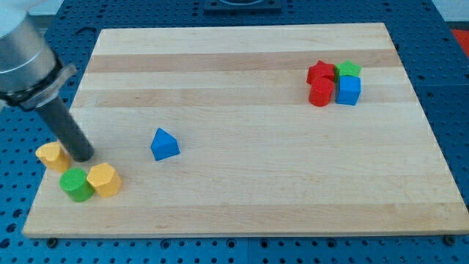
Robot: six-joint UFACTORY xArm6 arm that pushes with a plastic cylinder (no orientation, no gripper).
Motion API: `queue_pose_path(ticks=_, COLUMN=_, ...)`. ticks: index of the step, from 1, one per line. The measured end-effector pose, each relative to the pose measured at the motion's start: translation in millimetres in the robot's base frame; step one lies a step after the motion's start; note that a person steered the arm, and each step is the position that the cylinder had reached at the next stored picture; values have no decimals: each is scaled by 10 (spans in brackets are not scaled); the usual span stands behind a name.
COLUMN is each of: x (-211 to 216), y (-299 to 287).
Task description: Slide blue triangle closer to the yellow hexagon
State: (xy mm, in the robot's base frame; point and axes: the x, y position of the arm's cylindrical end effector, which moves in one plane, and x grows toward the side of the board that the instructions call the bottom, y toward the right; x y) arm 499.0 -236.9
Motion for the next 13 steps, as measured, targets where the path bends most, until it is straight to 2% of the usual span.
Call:
queue_pose_path(ticks=2, x=-483, y=975)
queue_pose_path(ticks=3, x=-444, y=1708)
queue_pose_path(ticks=4, x=-280, y=1857)
queue_pose_path(ticks=5, x=-192, y=1722)
queue_pose_path(ticks=8, x=-192, y=231)
queue_pose_path(ticks=9, x=-192, y=225)
queue_pose_path(ticks=11, x=-192, y=1396)
queue_pose_path(ticks=12, x=-176, y=1622)
queue_pose_path(ticks=13, x=-110, y=1443)
